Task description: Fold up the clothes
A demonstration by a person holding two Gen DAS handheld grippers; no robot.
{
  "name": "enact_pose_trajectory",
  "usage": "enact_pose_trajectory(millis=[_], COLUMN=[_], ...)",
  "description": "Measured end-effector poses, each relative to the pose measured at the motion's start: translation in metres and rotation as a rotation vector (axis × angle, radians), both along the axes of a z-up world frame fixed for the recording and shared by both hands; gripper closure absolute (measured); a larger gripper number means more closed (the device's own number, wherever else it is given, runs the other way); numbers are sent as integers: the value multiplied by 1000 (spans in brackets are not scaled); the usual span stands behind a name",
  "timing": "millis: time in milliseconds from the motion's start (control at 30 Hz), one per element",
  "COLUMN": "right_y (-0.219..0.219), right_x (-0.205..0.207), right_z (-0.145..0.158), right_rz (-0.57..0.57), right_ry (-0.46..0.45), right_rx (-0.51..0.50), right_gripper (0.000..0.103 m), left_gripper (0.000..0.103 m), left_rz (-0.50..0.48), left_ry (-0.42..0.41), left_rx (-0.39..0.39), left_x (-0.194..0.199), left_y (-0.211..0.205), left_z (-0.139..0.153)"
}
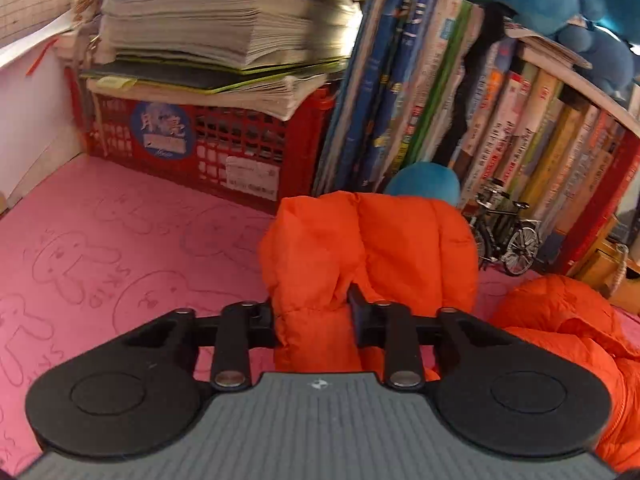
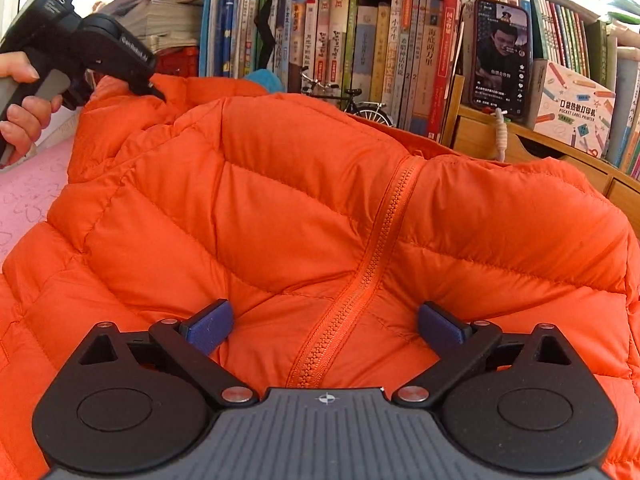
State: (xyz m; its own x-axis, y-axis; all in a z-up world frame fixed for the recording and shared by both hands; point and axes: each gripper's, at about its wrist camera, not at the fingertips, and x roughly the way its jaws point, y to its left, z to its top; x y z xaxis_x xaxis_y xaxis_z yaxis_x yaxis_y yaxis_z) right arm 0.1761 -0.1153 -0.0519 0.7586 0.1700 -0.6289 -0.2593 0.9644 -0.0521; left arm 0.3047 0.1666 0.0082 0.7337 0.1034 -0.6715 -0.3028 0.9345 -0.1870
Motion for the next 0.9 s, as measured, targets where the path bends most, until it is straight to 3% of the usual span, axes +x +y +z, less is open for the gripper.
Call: enact_pose_trajectory(millis=[100, 167, 233, 267, 433, 533, 600, 733, 767, 833, 867, 900], right_y=[-1, -2, -2, -2, -2, -2, -2, -2, -2, -1, -1, -1], right_x=[1, 1, 1, 1, 1, 2, 1, 1, 1, 1, 1, 0], right_z=[-1, -1, -1, -1, 0, 0, 0, 0, 1, 1, 2, 2], right_rz=[-1, -1, -2, -2, -4, -6, -6, -7, -7, -8, -9, -10], right_ry=[6, 9, 10, 10, 9, 8, 7, 7, 7, 5, 2, -2], right_rx=[9, 14, 14, 11, 6, 3, 1, -1, -1, -4, -6, -9], right_gripper=[2, 2, 2, 2, 1, 1, 0, 0, 0, 0, 0, 0], left_gripper=[82, 81, 80, 80, 68, 52, 35, 33, 26, 37, 73, 90], left_rz=[65, 71, 50, 25, -87, 1, 116, 289, 301, 330, 356, 384], left_ry=[-13, 32, 86, 72, 36, -40, -61, -16, -31, -56, -54, -42], left_rx=[-1, 16, -35, -49, 17, -10, -62, -172, -168, -141, -98, -69], left_x=[-36, -64, -88, -102, -152, -162, -159, -146, -144, -139, -133, -127], left_y=[29, 49, 71, 78, 85, 103, 124, 159, 160, 160, 159, 160], left_z=[-17, -26, -37, -39, -25, -19, -21, -40, -42, -44, -43, -42])
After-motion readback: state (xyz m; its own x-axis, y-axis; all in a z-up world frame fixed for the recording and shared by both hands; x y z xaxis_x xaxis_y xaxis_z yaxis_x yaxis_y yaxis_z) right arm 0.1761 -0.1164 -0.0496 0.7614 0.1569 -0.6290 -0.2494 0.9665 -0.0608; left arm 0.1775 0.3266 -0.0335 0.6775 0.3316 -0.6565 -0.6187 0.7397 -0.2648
